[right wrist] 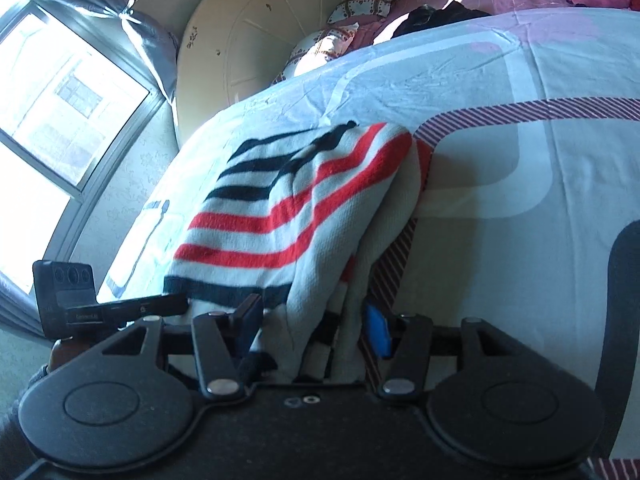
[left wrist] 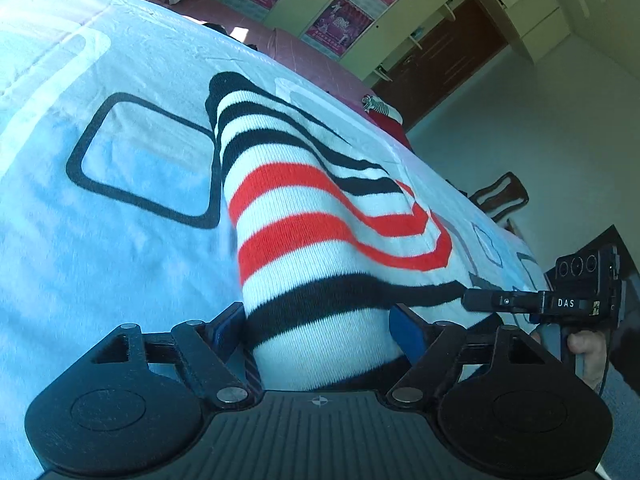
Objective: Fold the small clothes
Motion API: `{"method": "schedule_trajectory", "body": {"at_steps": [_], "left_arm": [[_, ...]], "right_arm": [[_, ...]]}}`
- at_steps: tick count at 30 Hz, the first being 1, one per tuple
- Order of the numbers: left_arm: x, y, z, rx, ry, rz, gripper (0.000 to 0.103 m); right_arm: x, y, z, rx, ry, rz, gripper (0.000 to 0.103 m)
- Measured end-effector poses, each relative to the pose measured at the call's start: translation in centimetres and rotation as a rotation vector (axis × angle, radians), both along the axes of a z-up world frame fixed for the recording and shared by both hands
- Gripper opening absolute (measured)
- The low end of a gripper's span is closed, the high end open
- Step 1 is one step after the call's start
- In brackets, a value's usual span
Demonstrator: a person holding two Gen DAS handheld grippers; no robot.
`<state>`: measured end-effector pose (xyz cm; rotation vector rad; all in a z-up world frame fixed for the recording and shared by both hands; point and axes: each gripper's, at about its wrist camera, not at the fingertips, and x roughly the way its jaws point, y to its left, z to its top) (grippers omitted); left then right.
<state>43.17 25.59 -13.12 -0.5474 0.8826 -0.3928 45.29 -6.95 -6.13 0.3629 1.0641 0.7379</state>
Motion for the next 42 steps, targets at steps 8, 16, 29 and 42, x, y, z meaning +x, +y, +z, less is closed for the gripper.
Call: {"method": "schedule_trajectory", "body": {"at_steps": [8,16,29,42], "left_arm": [[-2.5,-1.5,0.6,0.221,-0.092,0.059,0.086],[-8.9,-2.3,4.9,0.396,-0.187,0.17,0.091],[-23.2,-8.3,12.8,0.486,-0.302,0.241,0.103],[-40.2,-12.4,17.5,0.487,-0.367,0.282,0.103]], "right_arm": [[-1.8,-0.3,-1.7,-0.042,-0.046,-0.095,0.054],[-7.8,-1.0,3.6,-0.076,-0.179,-0.202,0.065],[-22.8,-1.9,9.6,-0.223,-0.372,-0.276,0.102],[-39.1,-2.7,14.4,-0.273,-0.504,-0.254,0.103]]}}
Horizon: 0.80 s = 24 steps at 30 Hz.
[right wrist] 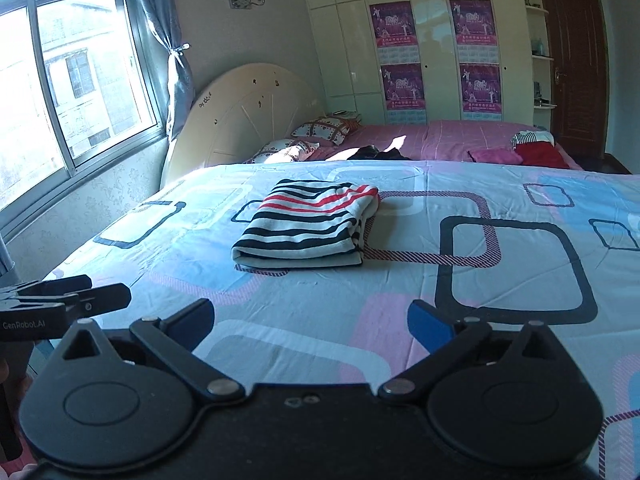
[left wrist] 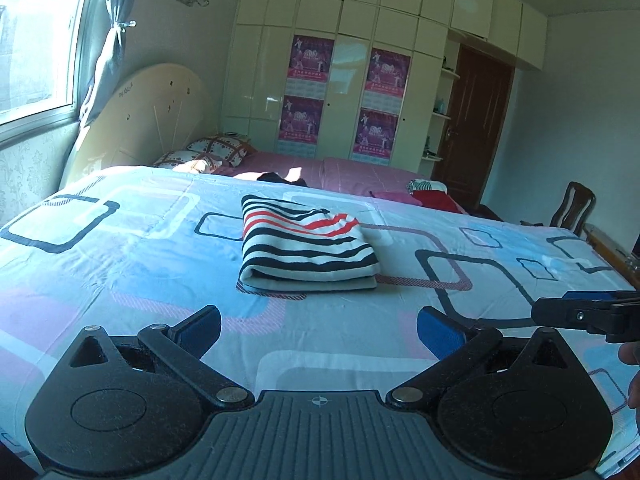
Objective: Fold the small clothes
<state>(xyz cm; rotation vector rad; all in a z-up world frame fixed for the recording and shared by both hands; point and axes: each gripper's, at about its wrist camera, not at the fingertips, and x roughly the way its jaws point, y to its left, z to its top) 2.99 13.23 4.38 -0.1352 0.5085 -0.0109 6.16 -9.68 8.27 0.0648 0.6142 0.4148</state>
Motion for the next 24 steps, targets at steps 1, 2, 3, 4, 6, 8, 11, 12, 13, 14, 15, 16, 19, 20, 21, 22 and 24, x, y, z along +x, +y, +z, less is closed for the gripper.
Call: {"method": "schedule_trajectory", "body": {"at_steps": [1,2,3,4,6,8,11,12,13,14,15,16,19,20,21,22,24], "left_arm": [[-1.1,-0.2,0.4,0.006,-0.011,-0.004,0.103],[-1.9,-0.5,0.8,0.013,-0.022,-0.005,0.103],[-2.5,-0.7,1.1,0.022,-0.031,-0.004,0.103],[-3.3,-0.9,1.4,0.027,-0.04,-0.005,0.103],[-4.5,-1.1,1.9,0.028,-0.052,-0.006,0.103],[-5.6,-1.6,2.3,0.033,-0.059,-0.007,0.103],[-6.9,-2.0,2.8,0.029,-0.075,-0.005,0.103],[-7.1,-2.1,3.0,0.028,-0.08,-0.004,0.103],[-7.3,-2.2,3.1,0.028,-0.086,-0.003,0.103],[-7.6,-2.3,3.3,0.029,-0.091,-0.004,0.103],[-7.8,-2.6,3.5,0.031,-0.096,-0.004,0.103],[-7.9,-2.6,3.7,0.032,-0.101,-0.005,0.103],[-8.2,-2.7,4.1,0.03,-0.115,-0.003,0.103],[-8.3,-2.8,4.2,0.029,-0.12,-0.002,0.103],[-8.4,-2.8,4.3,0.028,-0.122,-0.002,0.103],[-8.4,-2.9,4.4,0.027,-0.124,-0.003,0.103],[-8.5,-3.0,4.4,0.027,-0.128,-0.004,0.103]], "right_arm": [[-0.7,0.0,0.2,-0.004,-0.004,0.001,0.103],[-1.5,0.1,0.5,-0.008,-0.011,-0.002,0.103],[-2.3,0.2,0.8,-0.012,-0.021,-0.007,0.103],[-2.7,0.2,0.9,-0.016,-0.028,-0.01,0.103],[-3.9,0.3,1.2,-0.031,-0.047,-0.02,0.103],[-4.8,0.2,1.4,-0.039,-0.062,-0.024,0.103],[-5.6,0.1,1.8,-0.04,-0.07,-0.02,0.103],[-6.0,0.1,1.9,-0.042,-0.074,-0.019,0.103],[-6.3,0.0,2.0,-0.044,-0.078,-0.018,0.103],[-6.5,0.0,2.2,-0.044,-0.082,-0.018,0.103],[-6.6,0.0,2.3,-0.044,-0.087,-0.018,0.103],[-6.8,-0.1,2.5,-0.046,-0.092,-0.021,0.103],[-7.1,-0.3,2.9,-0.045,-0.103,-0.021,0.103],[-7.3,-0.3,3.0,-0.047,-0.108,-0.022,0.103],[-7.4,-0.4,3.1,-0.048,-0.111,-0.021,0.103],[-7.5,-0.4,3.2,-0.047,-0.114,-0.021,0.103],[-7.5,-0.4,3.3,-0.05,-0.119,-0.023,0.103]]}}
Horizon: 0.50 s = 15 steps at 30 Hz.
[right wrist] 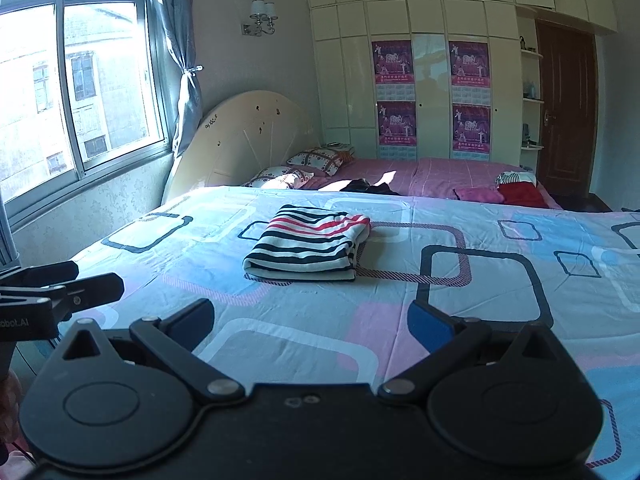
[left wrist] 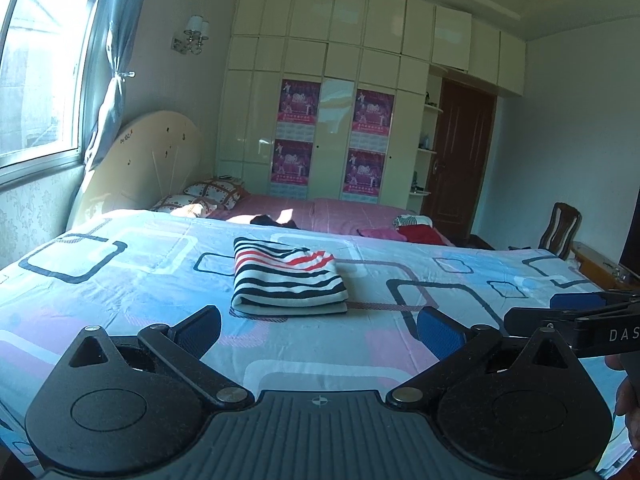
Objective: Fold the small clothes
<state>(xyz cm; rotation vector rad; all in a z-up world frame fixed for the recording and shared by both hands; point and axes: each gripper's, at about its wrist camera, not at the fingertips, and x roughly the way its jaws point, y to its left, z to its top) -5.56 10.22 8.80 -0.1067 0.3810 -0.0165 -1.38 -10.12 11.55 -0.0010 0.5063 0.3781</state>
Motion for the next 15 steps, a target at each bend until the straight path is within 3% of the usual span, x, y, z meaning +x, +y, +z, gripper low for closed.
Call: {"method": "schedule_trajectory", "body": {"at_steps": [15], "left_arm": [[-0.06,-0.62,0.86,0.016,-0.009,-0.011,0.103]], "right_arm": [[0.07,-0.15,0.27,0.002,-0.015,-0.004,0.103]]}}
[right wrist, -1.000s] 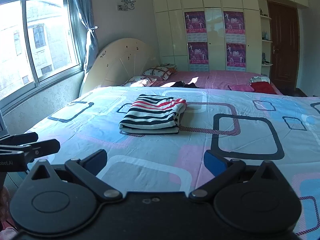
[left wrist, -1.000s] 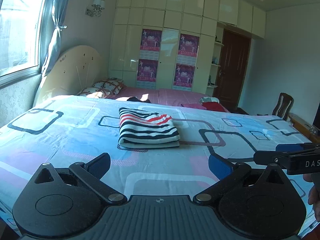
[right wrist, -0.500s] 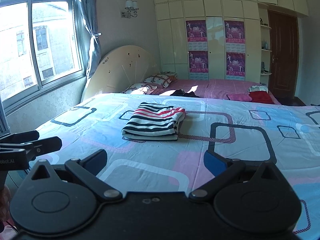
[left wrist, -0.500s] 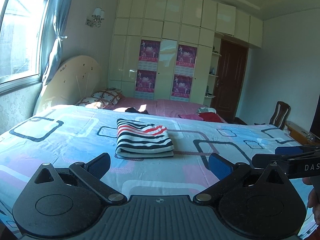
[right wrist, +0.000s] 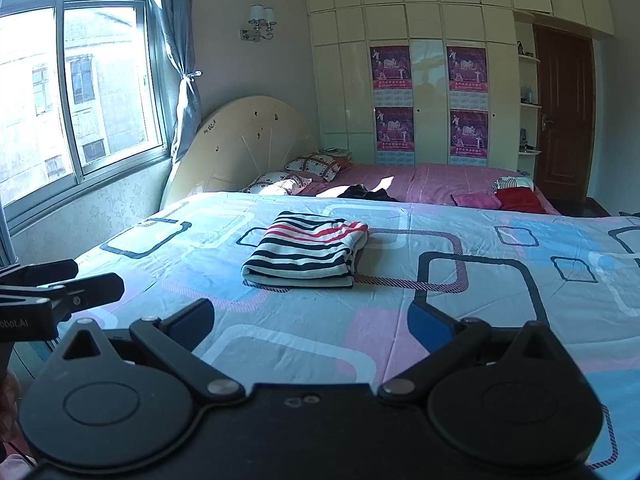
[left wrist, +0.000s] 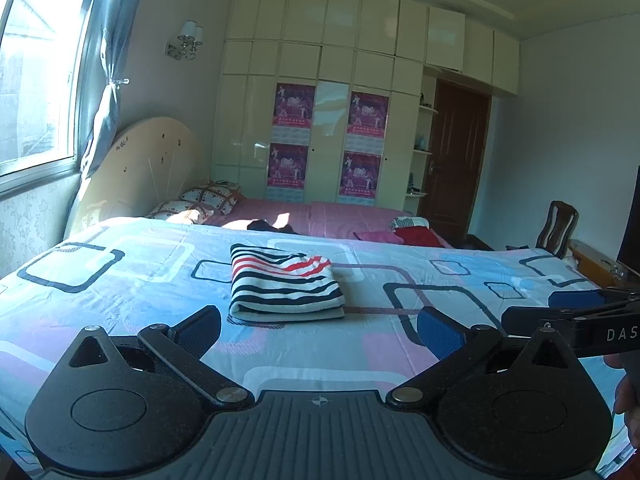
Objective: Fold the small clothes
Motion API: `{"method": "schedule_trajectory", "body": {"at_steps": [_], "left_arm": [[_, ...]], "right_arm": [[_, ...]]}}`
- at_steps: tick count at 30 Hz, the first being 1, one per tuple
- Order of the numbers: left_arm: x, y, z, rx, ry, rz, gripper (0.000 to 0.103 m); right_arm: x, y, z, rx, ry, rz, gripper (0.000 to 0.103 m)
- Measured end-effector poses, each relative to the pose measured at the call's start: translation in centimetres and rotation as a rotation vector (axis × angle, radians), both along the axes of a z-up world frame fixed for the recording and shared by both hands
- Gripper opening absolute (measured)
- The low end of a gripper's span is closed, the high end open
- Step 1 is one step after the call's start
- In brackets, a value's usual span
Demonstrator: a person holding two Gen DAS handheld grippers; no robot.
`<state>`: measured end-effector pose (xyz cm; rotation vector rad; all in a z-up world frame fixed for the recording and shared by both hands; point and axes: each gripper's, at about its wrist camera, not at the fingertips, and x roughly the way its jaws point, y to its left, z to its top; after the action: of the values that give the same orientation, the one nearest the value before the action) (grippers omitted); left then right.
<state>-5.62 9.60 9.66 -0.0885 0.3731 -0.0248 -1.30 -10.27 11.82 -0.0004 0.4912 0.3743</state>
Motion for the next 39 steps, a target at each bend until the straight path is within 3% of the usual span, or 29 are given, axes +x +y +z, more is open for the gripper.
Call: {"method": "schedule_trajectory", "body": {"at_steps": [39], "left_arm": [[0.5,-0.3,0.9,-0.007,-0.037,-0.022,0.103]], "right_arm": [[-0.1,-0.3,0.6,0.007,-0.018,-0.011,0.103]]}}
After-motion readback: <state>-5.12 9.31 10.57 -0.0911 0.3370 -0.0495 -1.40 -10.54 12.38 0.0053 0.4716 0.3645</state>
